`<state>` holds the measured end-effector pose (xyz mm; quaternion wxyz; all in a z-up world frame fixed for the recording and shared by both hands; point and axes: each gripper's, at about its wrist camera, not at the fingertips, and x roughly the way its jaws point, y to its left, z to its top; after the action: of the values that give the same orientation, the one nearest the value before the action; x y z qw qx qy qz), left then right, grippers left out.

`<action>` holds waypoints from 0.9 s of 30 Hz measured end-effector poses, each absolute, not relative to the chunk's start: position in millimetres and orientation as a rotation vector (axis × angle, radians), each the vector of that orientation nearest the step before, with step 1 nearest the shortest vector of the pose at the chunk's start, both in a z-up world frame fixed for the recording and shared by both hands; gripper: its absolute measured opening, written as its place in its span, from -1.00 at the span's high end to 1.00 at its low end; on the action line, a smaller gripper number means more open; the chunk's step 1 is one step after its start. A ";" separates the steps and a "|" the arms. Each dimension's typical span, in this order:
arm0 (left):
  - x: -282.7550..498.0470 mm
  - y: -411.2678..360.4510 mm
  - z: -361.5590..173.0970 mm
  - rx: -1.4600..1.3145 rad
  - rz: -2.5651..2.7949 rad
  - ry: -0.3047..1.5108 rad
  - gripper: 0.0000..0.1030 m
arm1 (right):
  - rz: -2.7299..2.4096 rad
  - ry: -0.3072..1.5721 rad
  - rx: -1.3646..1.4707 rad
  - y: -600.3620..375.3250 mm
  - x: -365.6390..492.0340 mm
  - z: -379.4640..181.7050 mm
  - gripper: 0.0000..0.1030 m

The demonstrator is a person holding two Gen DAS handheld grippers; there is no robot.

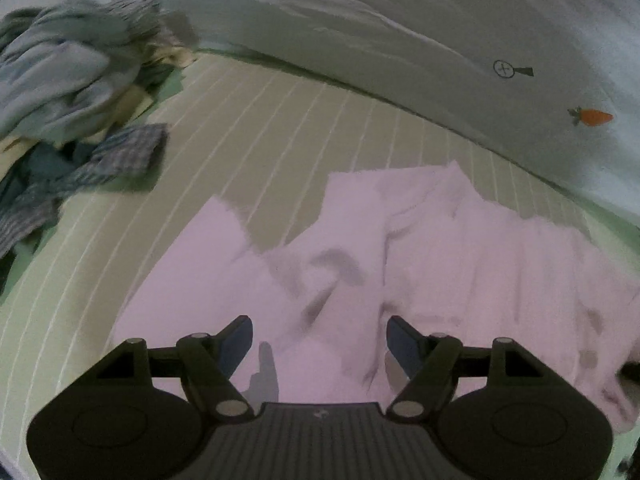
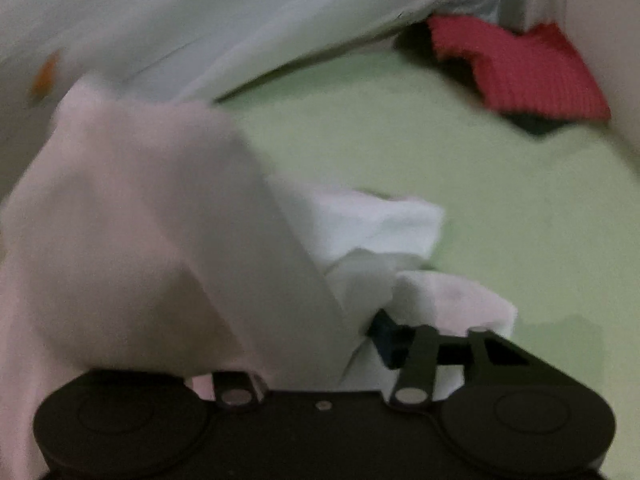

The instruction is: Fold clothes

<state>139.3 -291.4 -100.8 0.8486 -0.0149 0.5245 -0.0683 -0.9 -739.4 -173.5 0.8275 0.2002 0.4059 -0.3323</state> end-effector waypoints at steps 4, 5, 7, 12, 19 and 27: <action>157.1 -306.4 -94.5 -0.030 -0.133 1.063 -0.44 | -0.843 0.833 0.392 -817.5 56.1 -162.9 0.29; 158.0 -307.9 -92.3 -0.027 -0.131 1.052 -0.45 | -0.856 0.824 0.399 -826.1 64.8 -155.7 0.27; 154.7 -306.6 -88.5 -0.027 -0.129 1.033 -0.49 | -0.864 0.794 0.406 -832.6 75.3 -139.6 0.08; 134.5 -281.7 -86.8 -0.068 -0.117 1.034 -0.53 | -0.838 0.718 0.408 -772.5 34.7 -122.1 -0.59; 95.2 -227.6 -81.4 -0.057 -0.141 1.031 -0.58 | -0.678 0.758 0.475 -617.1 -21.7 -122.6 -0.90; 66.4 -165.1 -86.3 0.000 -0.227 1.041 -0.62 | -0.511 0.757 0.407 -450.4 -52.4 -107.0 -0.90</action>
<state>66.4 -165.1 -86.3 0.8614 0.0001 0.4962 -0.1083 -52.4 -450.4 -107.0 0.8775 0.1953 0.3631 -0.2449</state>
